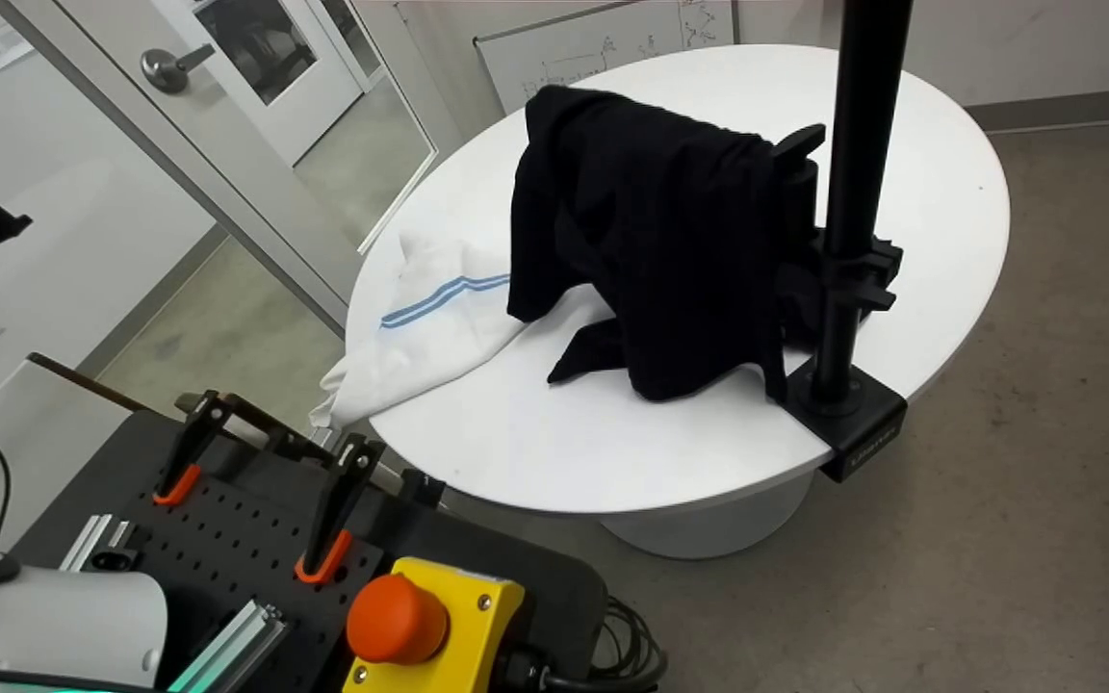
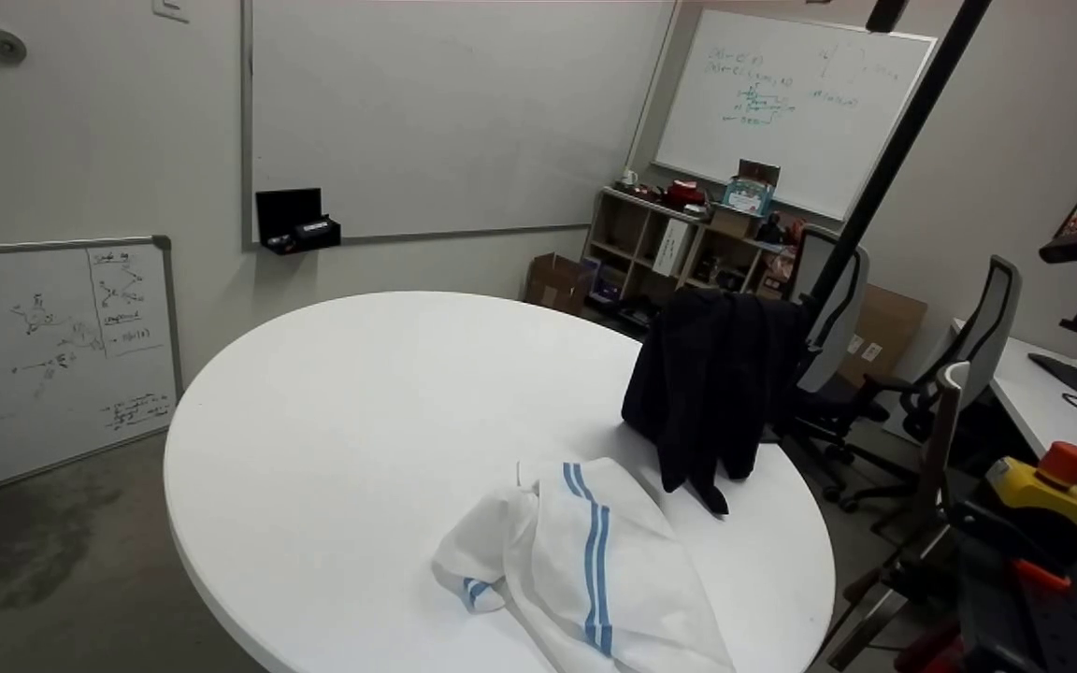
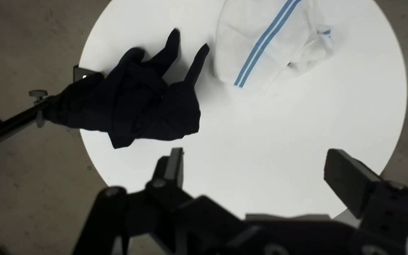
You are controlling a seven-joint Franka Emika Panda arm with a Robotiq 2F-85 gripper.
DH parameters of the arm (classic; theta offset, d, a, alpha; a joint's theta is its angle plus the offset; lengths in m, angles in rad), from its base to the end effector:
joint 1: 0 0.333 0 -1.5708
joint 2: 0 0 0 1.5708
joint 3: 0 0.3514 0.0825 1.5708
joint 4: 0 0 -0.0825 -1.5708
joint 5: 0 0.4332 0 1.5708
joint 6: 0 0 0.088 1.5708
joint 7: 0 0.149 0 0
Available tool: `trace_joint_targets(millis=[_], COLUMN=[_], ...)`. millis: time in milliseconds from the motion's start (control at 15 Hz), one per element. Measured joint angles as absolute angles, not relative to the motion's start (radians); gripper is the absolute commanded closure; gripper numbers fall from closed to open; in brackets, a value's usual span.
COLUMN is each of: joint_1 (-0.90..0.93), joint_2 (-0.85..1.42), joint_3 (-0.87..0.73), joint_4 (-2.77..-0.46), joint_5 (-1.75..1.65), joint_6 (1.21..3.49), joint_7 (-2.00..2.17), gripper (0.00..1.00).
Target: Take the black shirt off the stand and put it on the table
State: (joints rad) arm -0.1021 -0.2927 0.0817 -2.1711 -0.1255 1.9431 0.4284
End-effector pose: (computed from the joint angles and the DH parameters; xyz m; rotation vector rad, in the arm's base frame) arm 0.5129 -0.0217 0.4983 2.9494 -0.6125 0.1365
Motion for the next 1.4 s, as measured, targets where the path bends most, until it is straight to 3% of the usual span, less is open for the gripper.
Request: trace_joint_targets(millis=[667,1400], joint_1=[-0.173,-0.181], joint_2=[-0.089,0.088], joint_3=[-0.028,-0.149], joint_4=[-2.189,-2.247], joint_5=[-0.334,-0.339], joint_6=[2.22,2.487], joint_7=[0.53,0.728], gripper=[0.0,0.0])
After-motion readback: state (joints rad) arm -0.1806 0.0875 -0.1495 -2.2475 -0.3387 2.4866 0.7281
